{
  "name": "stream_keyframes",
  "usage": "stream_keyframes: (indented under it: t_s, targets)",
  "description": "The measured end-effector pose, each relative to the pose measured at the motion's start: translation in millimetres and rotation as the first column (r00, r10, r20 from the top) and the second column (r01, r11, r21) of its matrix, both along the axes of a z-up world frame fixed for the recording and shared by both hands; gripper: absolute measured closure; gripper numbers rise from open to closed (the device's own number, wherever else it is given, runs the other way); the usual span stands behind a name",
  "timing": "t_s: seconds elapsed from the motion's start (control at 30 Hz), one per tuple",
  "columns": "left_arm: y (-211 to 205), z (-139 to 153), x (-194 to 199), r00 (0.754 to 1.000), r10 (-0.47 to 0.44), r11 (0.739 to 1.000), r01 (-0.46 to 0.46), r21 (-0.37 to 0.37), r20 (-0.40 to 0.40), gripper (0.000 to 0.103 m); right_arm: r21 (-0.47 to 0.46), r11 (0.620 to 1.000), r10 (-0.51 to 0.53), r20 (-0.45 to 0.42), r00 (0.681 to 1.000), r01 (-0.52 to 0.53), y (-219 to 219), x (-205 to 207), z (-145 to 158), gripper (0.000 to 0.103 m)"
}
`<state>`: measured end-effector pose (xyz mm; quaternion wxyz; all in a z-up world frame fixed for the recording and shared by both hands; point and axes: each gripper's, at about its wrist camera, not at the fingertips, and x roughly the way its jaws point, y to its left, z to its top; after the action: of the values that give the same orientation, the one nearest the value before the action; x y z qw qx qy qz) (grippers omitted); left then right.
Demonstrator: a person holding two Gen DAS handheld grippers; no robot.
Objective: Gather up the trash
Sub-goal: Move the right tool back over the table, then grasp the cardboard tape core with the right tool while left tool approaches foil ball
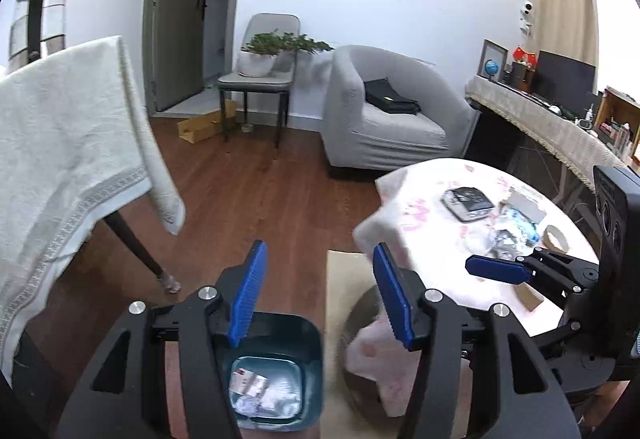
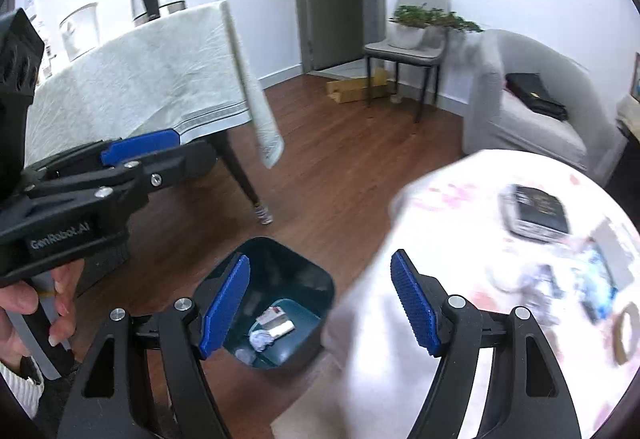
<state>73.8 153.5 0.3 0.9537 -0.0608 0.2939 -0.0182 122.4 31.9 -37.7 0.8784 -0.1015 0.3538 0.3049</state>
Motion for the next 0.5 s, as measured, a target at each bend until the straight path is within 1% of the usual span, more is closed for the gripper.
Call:
stream_keyframes:
  t_s: [0.07, 0.1, 0.17, 0.33, 0.5]
  targets:
    - [-11.4, 0.2, 4.7, 1.0, -0.015, 1.0, 0.015, -0.007, -0.002, 0.044, -0.015, 0.999, -0.03, 0.009, 1.0, 0.03, -13.9, 0.1, -0.7, 0.029]
    - [-16.5, -0.1, 5.1, 1.0, -0.021, 1.0, 0.021, -0.009, -0.001, 0.041, -0.02, 0.999, -0.044, 0.013, 0.999, 0.044, -19.8, -0.1, -0.9, 0.029]
    - [-28.2, 0.7, 8.8, 0.999, -0.04, 0.999, 0.04, -0.012, 0.003, 0.04, -0.026, 0.997, -0.074, 0.015, 0.997, 0.074, -34.5, -0.3, -3.4, 0.029]
    - [-54.4, -5.0, 18.0, 0.997, -0.074, 0.997, 0.074, -0.006, -0.008, 0.039, -0.026, 0.991, -0.13, 0.031, 0.991, 0.131, -68.3, -0.3, -0.1, 0.029]
    - [-77.0, -9.2, 28.2, 0.995, -0.099, 0.995, 0.099, -0.006, -0.019, 0.038, -0.023, 0.986, -0.163, 0.026, 0.986, 0.163, -97.2, -1.0, -1.1, 0.029]
